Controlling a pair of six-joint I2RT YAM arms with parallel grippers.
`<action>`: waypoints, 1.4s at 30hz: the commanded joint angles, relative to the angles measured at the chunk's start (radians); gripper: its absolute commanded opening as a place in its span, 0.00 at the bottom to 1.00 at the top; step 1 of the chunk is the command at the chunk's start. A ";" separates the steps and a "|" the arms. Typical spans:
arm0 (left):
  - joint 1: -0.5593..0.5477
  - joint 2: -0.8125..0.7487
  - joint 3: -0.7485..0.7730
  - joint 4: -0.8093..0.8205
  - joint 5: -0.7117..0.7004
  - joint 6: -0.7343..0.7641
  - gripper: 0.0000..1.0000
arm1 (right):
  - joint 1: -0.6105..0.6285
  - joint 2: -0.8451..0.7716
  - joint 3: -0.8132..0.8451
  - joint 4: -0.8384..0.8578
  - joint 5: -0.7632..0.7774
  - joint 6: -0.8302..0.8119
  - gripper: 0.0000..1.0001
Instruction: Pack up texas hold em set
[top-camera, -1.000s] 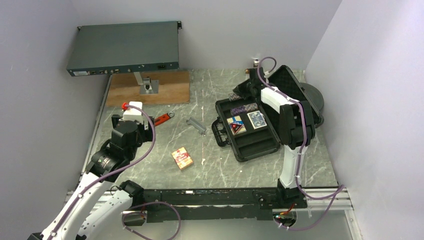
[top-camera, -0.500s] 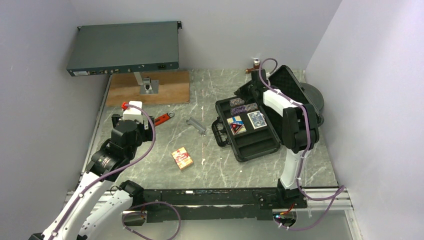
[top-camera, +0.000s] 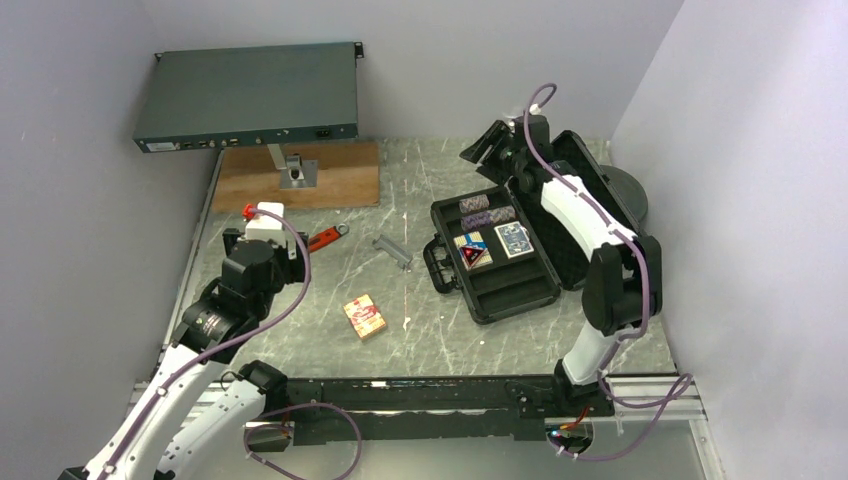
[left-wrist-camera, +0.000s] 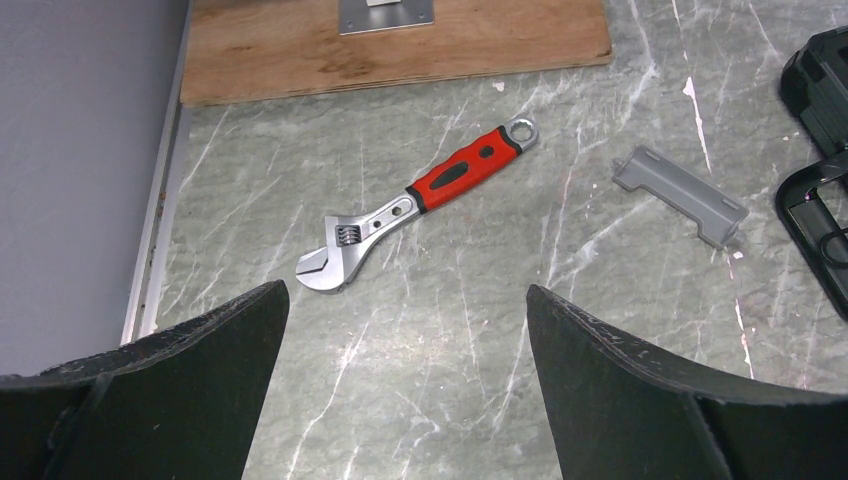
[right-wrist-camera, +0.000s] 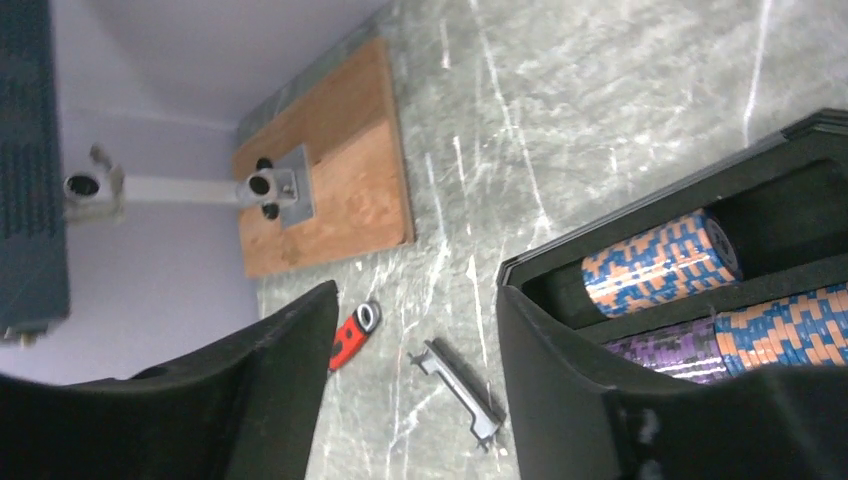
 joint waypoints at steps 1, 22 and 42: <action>0.007 -0.025 0.012 0.001 0.006 -0.003 0.96 | 0.025 -0.077 0.007 -0.016 -0.061 -0.146 0.68; 0.007 -0.085 0.006 -0.008 -0.041 -0.034 1.00 | 0.304 -0.280 -0.127 0.052 0.133 -0.547 1.00; 0.007 -0.097 0.001 -0.004 -0.059 -0.031 1.00 | 0.546 -0.166 -0.001 -0.152 0.063 -0.605 1.00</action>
